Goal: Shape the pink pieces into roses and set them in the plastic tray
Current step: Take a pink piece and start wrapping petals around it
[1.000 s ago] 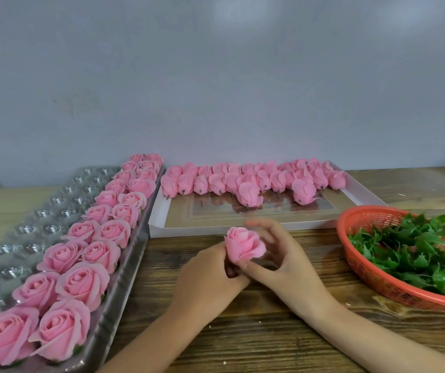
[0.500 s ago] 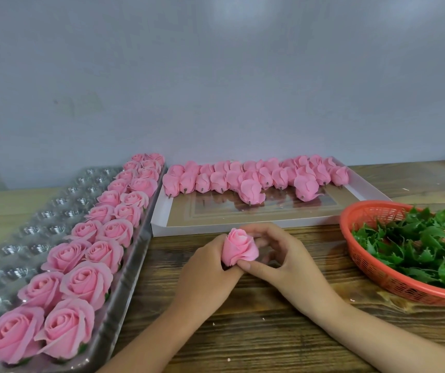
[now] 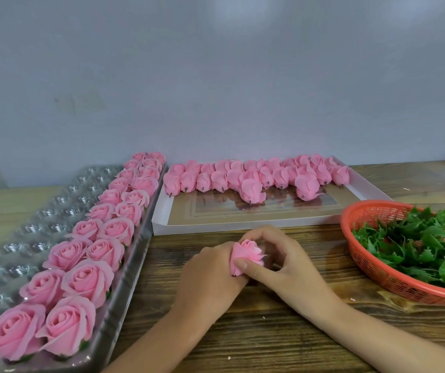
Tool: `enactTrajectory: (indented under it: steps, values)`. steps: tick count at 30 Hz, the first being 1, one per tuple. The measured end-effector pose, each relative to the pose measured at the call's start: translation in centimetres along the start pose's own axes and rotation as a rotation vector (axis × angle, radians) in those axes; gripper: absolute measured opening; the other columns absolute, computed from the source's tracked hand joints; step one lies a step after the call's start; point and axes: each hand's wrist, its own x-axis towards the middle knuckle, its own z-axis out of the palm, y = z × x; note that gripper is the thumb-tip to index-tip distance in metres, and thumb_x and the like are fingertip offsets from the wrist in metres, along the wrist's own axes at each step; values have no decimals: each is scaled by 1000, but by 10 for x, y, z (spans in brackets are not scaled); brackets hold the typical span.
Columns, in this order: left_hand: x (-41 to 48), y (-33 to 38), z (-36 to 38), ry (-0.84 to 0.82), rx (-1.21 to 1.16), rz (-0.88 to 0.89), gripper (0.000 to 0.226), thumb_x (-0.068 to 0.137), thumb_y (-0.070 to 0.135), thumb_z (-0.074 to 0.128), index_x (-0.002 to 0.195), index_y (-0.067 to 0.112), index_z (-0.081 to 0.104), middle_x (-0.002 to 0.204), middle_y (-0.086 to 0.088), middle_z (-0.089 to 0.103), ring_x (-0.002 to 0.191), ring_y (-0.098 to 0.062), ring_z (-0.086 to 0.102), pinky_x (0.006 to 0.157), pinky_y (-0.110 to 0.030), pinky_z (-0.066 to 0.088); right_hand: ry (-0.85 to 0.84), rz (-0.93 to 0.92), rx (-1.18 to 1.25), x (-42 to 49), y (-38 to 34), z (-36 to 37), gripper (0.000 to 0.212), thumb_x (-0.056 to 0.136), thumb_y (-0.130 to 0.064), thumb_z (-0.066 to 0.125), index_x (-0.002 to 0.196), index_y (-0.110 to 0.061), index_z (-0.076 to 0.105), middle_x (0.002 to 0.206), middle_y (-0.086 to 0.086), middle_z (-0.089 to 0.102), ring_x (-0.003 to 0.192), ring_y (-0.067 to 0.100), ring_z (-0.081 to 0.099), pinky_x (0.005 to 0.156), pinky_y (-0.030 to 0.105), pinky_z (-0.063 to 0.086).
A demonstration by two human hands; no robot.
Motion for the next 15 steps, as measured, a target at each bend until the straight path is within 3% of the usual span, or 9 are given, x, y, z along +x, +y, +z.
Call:
enactTrajectory:
  steps: [8,15]
  values:
    - [1,0,-3,-51,-122,-6,20,83,50,63,97,37,63,80,21,62,75,3,58,64,-13,43,-103,-54,5,-1,-3,-1,24,81,-11,80,97,-27,74,101,-10,62,105,18,61,89,39,52]
    - [-1,2,-4,10,-125,-29,13,84,50,60,83,37,57,70,15,60,66,-2,57,56,-18,40,-10,-47,-5,-1,-3,2,28,76,-33,81,99,-30,66,98,-7,67,87,17,62,77,45,52]
